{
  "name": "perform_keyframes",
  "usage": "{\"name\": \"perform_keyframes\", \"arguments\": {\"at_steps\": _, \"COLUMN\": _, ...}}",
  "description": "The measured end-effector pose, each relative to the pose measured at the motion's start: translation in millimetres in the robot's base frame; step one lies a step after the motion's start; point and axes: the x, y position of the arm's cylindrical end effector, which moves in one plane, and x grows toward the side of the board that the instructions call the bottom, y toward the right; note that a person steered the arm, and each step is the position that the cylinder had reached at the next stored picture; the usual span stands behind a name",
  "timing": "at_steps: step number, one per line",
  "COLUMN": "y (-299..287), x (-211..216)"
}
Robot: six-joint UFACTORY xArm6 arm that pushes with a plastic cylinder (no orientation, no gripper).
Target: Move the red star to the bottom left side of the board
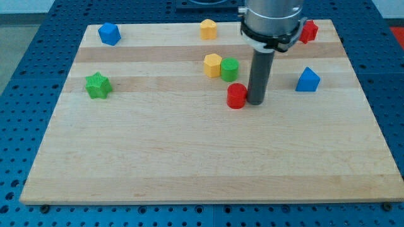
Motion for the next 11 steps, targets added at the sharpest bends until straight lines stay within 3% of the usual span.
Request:
{"name": "perform_keyframes", "arguments": {"at_steps": 5, "y": -70.7, "x": -32.0}}
{"name": "perform_keyframes", "arguments": {"at_steps": 11, "y": -163.8, "x": 51.9}}
